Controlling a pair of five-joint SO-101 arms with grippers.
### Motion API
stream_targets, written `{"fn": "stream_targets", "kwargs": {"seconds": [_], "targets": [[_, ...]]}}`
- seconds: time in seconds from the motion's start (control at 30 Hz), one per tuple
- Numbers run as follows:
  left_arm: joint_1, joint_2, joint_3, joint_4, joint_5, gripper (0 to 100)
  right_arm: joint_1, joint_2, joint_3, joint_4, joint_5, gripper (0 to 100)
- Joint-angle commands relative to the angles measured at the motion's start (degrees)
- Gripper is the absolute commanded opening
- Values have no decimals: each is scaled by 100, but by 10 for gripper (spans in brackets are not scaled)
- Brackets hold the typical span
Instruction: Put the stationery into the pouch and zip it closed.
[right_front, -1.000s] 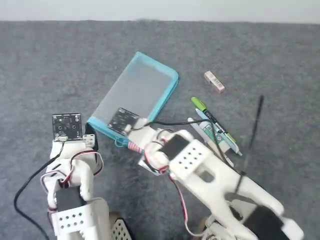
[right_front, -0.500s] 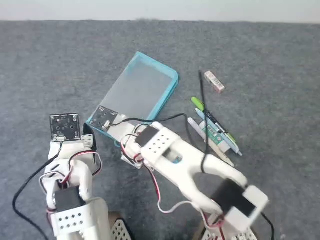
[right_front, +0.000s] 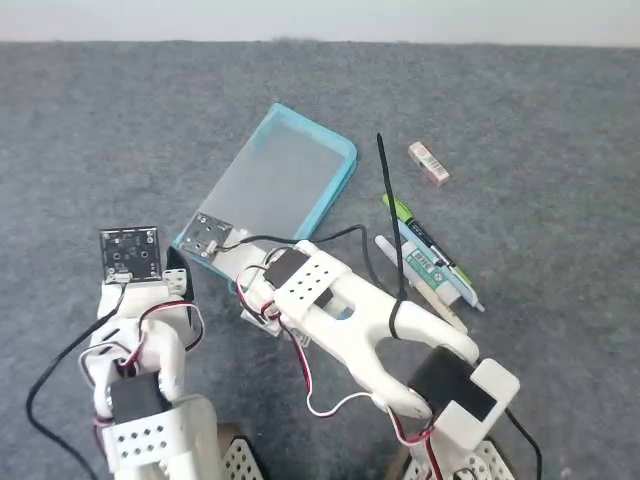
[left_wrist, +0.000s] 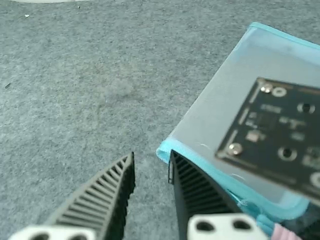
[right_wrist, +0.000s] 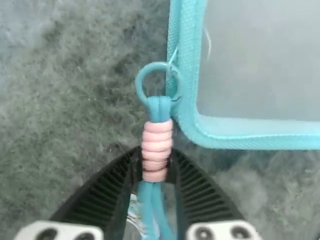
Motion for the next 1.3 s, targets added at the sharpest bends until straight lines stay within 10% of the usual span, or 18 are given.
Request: {"fn": "stream_targets", "kwargs": {"seconds": [0.0,0.43,0.83,1.27], "targets": [[-35,-9,-189,-18,-44,112,347,-171,-360,400,0,8],[44,9,-224,-220,-53,115,2316,-2290,-888,2651,457,8],[1934,0,-1007,404,-237,232,2369,-3785,-914,3222,642,8],[2013,18,-409,-193,-387,269,2246,-3776,-1503,3899,642,8]]}}
